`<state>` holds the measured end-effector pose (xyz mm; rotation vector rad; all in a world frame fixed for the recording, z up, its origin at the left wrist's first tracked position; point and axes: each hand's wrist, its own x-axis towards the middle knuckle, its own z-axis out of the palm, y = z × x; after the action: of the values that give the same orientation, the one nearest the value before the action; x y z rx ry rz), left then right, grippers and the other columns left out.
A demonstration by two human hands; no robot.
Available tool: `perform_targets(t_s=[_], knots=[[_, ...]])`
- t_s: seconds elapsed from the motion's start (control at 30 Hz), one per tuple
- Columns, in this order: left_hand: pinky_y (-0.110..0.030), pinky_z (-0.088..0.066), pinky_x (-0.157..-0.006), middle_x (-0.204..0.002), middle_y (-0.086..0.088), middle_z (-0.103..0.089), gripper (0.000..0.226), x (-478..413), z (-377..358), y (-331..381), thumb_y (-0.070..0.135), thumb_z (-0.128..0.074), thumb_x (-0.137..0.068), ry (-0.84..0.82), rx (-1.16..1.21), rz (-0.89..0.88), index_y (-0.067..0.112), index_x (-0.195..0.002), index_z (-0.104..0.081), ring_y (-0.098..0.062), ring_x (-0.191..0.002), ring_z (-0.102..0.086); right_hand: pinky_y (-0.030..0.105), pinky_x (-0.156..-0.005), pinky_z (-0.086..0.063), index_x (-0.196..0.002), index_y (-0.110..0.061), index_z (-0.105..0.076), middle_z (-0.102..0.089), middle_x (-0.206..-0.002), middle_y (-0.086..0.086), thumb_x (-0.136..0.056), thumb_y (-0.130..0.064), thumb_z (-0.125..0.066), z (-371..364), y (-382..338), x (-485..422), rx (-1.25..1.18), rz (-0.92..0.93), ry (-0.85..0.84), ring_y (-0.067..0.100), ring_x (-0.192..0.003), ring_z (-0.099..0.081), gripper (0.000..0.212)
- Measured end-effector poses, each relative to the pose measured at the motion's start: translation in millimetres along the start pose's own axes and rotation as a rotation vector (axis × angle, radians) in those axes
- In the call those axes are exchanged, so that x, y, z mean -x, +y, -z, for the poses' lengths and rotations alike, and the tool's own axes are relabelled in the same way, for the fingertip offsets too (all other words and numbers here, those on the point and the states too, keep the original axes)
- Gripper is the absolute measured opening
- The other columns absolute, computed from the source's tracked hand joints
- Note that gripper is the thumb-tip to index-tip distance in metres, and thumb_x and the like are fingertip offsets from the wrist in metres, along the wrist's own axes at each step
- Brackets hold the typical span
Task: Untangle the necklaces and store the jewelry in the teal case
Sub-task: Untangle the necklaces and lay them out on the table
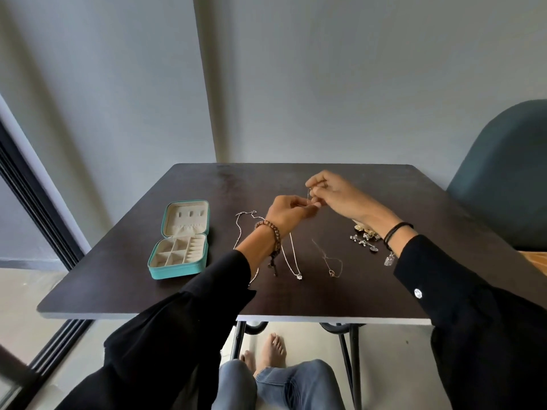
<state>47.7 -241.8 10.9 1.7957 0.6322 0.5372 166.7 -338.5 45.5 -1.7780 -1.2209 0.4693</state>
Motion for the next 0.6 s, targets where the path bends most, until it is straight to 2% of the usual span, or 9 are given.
perform_targets(t_s=[0.07,0.13,0.23,0.33,0.4,0.5,0.6], knots=[[-0.012,-0.053,-0.073,-0.088,-0.008,-0.071,0.021,15.2,4.9,7.0,0.023,-0.073,-0.089,-0.042,0.045,-0.054,0.004,-0.099,-0.072,-0.012,-0.082,-0.067,0.029,-0.08,-0.054,-0.107,-0.017,-0.061,-0.062,-0.088,0.005,-0.103,-0.001,-0.045,6.1,-5.2,4.4,-0.087,-0.019,0.004,0.012,-0.076,-0.061,0.023],[-0.011,-0.049,-0.067,-0.087,-0.008,-0.07,0.029,27.5,10.1,14.5,0.023,-0.07,-0.092,-0.044,0.07,-0.081,-0.003,-0.105,-0.071,-0.011,-0.079,-0.065,0.031,-0.079,-0.054,-0.11,-0.013,-0.064,-0.061,-0.086,0.007,-0.101,-0.002,-0.046,13.2,-12.9,11.2,-0.126,-0.038,0.015,0.012,-0.072,-0.059,0.023],[-0.018,-0.047,-0.076,-0.094,-0.008,-0.072,0.036,40.3,17.7,24.4,0.028,-0.063,-0.096,-0.041,0.12,-0.086,-0.005,-0.107,-0.07,-0.012,-0.086,-0.068,0.02,-0.072,-0.049,-0.115,-0.004,-0.068,-0.062,-0.093,0.006,-0.101,-0.003,-0.047,23.2,-24.0,21.6,-0.105,-0.038,0.034,0.011,-0.077,-0.056,0.025],[-0.027,-0.049,-0.092,-0.107,-0.007,-0.075,0.033,49.8,23.1,28.5,0.031,-0.062,-0.097,-0.036,0.169,-0.104,0.003,-0.111,-0.072,-0.015,-0.102,-0.071,0.027,-0.088,-0.054,-0.108,-0.005,-0.071,-0.066,-0.093,0.007,-0.101,-0.002,-0.051,27.7,-30.3,28.5,-0.25,-0.02,0.046,0.014,-0.089,-0.063,0.021],[-0.033,-0.047,-0.102,-0.11,-0.005,-0.075,0.03,55.0,23.9,30.4,0.031,-0.064,-0.096,-0.037,0.207,-0.101,0.007,-0.112,-0.073,-0.014,-0.106,-0.071,0.032,-0.095,-0.058,-0.103,-0.005,-0.071,-0.068,-0.095,0.011,-0.1,0.0,-0.053,28.6,-34.8,31.9,-0.38,-0.002,0.055,0.019,-0.094,-0.069,0.019],[-0.04,-0.044,-0.109,-0.109,-0.002,-0.076,0.025,61.2,22.4,34.1,0.028,-0.063,-0.095,-0.05,0.287,-0.09,0.012,-0.111,-0.074,-0.015,-0.107,-0.07,0.034,-0.089,-0.06,-0.102,-0.001,-0.069,-0.069,-0.093,0.016,-0.098,0.003,-0.054,28.2,-43.7,36.8,-0.481,0.014,0.056,0.024,-0.093,-0.074,0.016],[-0.041,-0.041,-0.111,-0.108,-0.003,-0.076,0.027,65.3,21.0,42.1,0.027,-0.055,-0.096,-0.08,0.363,-0.086,0.012,-0.108,-0.074,-0.015,-0.107,-0.07,0.035,-0.086,-0.059,-0.104,0.0,-0.068,-0.065,-0.088,0.012,-0.097,0.004,-0.054,28.4,-53.3,40.5,-0.501,0.027,0.038,0.021,-0.082,-0.07,0.017]])
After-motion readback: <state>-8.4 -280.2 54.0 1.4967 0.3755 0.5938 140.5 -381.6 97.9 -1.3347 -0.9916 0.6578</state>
